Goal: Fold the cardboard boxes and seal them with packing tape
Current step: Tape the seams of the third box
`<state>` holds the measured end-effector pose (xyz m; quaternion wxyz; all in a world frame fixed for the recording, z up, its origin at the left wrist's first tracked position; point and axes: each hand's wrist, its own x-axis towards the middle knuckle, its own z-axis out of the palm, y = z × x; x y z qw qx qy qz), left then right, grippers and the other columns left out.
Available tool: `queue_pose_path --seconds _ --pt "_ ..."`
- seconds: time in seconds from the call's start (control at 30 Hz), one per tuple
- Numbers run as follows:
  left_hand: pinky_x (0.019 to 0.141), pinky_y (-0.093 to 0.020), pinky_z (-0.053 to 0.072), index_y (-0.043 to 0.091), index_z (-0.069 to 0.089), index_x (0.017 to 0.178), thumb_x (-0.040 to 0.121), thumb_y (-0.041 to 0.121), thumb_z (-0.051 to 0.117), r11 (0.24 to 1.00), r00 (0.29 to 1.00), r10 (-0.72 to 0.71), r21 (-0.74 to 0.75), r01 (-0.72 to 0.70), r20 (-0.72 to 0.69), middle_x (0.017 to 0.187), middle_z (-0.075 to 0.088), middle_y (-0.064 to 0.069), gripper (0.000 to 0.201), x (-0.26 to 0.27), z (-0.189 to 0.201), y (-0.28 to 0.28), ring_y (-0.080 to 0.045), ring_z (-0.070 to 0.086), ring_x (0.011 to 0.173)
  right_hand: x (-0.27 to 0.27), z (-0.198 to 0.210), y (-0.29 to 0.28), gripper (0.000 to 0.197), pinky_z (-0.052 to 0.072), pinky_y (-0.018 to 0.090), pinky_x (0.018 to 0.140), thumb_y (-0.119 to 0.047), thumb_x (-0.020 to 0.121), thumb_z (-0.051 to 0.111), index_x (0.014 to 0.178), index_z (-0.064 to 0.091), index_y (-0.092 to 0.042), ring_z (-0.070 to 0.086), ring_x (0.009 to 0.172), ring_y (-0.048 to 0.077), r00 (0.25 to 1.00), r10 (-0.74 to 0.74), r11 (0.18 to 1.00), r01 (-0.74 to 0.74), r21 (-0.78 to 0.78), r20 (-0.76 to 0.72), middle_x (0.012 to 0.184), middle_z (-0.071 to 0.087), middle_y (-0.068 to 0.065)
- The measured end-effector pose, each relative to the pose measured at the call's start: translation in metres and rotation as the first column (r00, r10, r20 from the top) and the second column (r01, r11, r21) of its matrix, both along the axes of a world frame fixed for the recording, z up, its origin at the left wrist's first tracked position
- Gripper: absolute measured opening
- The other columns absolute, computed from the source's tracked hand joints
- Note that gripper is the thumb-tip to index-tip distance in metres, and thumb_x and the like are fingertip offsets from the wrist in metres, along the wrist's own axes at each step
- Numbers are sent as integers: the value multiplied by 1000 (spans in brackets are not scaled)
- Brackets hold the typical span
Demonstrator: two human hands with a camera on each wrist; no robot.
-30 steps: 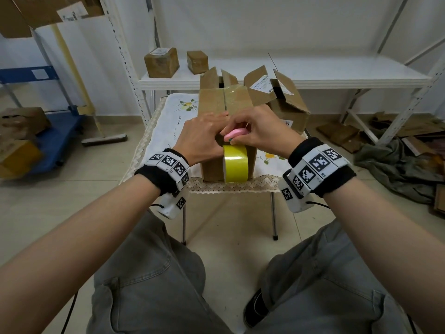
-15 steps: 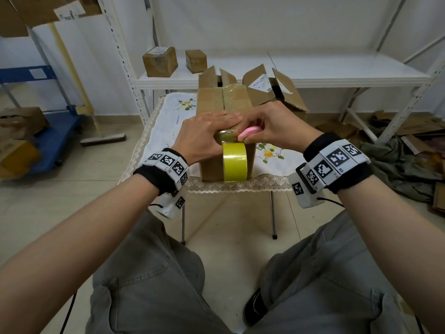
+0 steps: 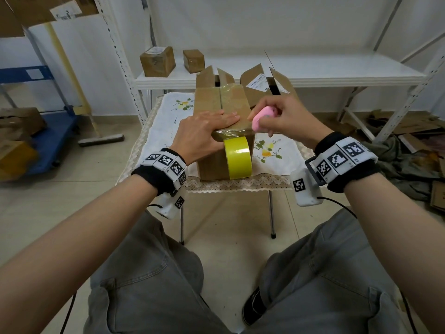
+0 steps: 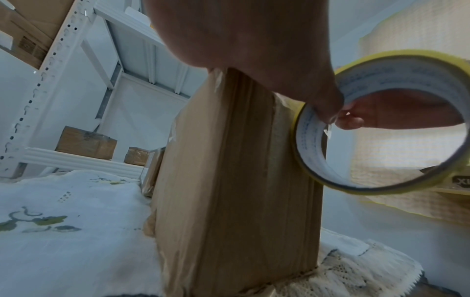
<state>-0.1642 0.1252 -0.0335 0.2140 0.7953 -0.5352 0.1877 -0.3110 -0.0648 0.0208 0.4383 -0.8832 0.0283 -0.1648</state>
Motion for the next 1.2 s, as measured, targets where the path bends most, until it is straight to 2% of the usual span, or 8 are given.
queue_pose_path --seconds 0.2,0.43,0.6,0.67,0.77,0.93,1.07,1.2 --pt "103 -36 45 37 56 139 84 60 68 1000 1000 4 19 -4 -20 141 56 15 61 -2 2 0 -11 49 136 13 -36 -41 16 47 19 56 -10 93 62 109 61 -8 57 80 11 882 -453 870 469 151 -126 114 59 5" --pt "104 -38 45 39 54 140 85 61 66 999 999 25 40 -24 -23 143 54 17 61 -2 2 0 -11 47 137 16 -96 -64 21 59 34 75 8 93 60 85 60 -12 64 72 20 751 -438 839 538 75 -494 112 68 22" --pt "104 -41 47 40 54 140 85 62 66 999 1000 25 42 -24 -18 143 54 18 61 0 1 0 -11 48 136 17 -88 -53 20 56 28 61 -5 93 65 111 56 -8 64 74 20 795 -445 812 552 190 -411 111 62 15" --pt "103 -40 48 41 54 140 84 64 65 999 1000 25 39 -25 -13 142 54 19 61 -1 1 0 -11 49 136 13 -68 -39 7 52 24 53 -14 96 61 93 61 -8 61 67 17 866 -369 844 465 268 -338 95 64 12" --pt "104 -35 42 39 55 139 84 61 67 999 1000 18 32 -17 -26 142 55 17 60 -4 3 0 -10 48 136 4 -37 -15 30 44 21 48 -19 94 51 69 61 -6 57 59 20 911 -21 884 209 418 -411 75 68 15" --pt "104 -35 43 40 56 139 84 60 68 999 999 24 36 -23 -32 142 55 17 59 -6 5 1 -10 48 136 -3 -12 6 58 42 23 45 -41 101 37 89 69 6 60 57 24 793 321 879 -48 474 -517 94 72 21" --pt "102 -34 43 41 56 138 83 61 70 999 998 35 36 -34 -42 142 54 18 61 -6 5 1 -10 47 136 1 -14 15 62 40 23 49 -57 84 68 103 70 2 56 61 19 754 358 917 -173 359 -551 100 65 21" --pt "101 -37 45 44 53 140 79 70 65 997 999 38 63 -36 -34 145 52 19 67 -5 5 2 -9 46 138 2 -16 13 38 32 28 52 -52 77 80 82 77 -14 47 62 23 743 399 905 -223 363 -537 82 61 22"
